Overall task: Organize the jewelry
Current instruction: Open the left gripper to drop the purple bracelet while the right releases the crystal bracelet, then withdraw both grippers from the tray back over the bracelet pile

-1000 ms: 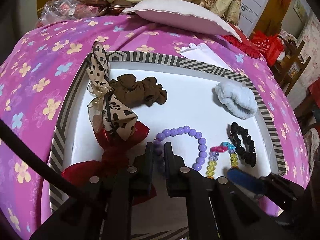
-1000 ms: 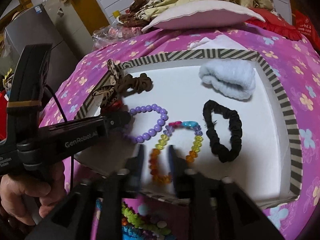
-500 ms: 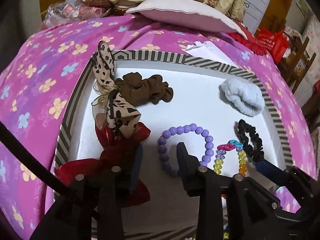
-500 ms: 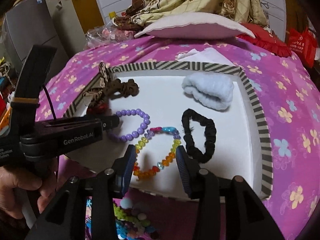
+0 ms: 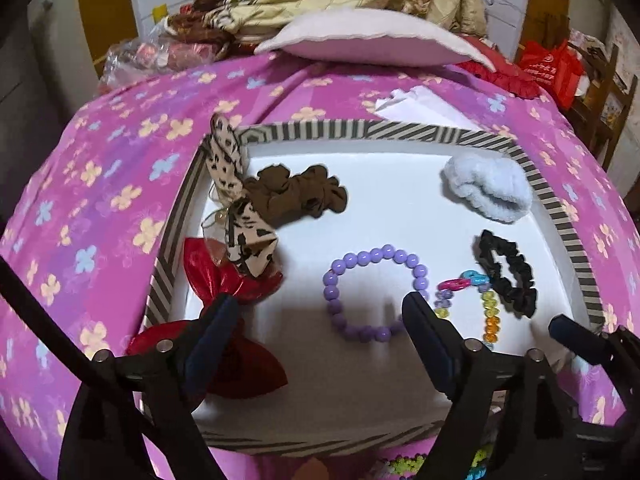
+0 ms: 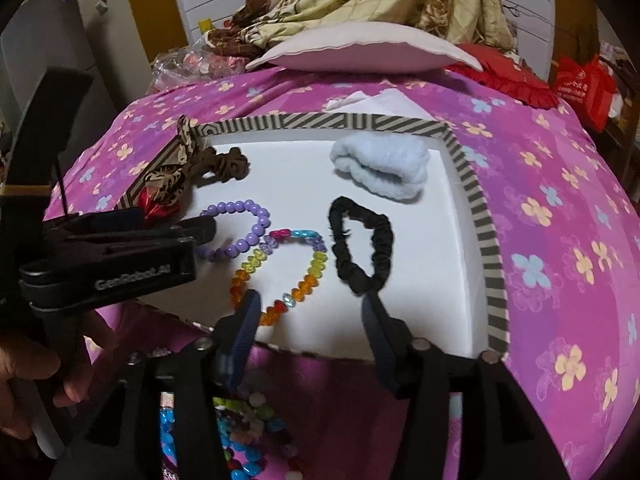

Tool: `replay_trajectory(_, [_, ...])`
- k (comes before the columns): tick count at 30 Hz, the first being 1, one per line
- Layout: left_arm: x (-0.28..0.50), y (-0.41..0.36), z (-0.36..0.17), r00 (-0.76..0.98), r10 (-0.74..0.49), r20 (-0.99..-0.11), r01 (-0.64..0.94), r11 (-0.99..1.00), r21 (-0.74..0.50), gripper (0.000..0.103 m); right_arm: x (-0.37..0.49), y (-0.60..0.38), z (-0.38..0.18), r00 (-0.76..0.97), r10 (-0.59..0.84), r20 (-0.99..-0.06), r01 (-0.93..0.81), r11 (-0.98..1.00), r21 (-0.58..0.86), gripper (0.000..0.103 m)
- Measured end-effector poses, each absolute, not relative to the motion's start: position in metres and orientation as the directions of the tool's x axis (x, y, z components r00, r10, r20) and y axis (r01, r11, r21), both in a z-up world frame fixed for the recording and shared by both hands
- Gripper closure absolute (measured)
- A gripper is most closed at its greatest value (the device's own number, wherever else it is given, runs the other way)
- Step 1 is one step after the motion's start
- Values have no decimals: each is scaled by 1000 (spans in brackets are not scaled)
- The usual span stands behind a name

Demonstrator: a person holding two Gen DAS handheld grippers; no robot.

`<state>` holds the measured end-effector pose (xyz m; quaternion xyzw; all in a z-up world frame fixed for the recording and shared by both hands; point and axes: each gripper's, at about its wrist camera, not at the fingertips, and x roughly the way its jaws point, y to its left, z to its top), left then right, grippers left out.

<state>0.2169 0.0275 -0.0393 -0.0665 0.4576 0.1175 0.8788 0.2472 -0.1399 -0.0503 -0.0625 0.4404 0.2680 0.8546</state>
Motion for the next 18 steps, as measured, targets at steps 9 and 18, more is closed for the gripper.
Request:
replay_trajectory(9, [202,25,-19,613,172,-771,-271,963,-1,23,247,-139,-52,443,435,-784,-529,833,163,9])
replay_trajectory(18, [200,26,-15,619,188,-763,-260,965,28,23,240,-130,-56,476,416,-775,-548,829,109,1])
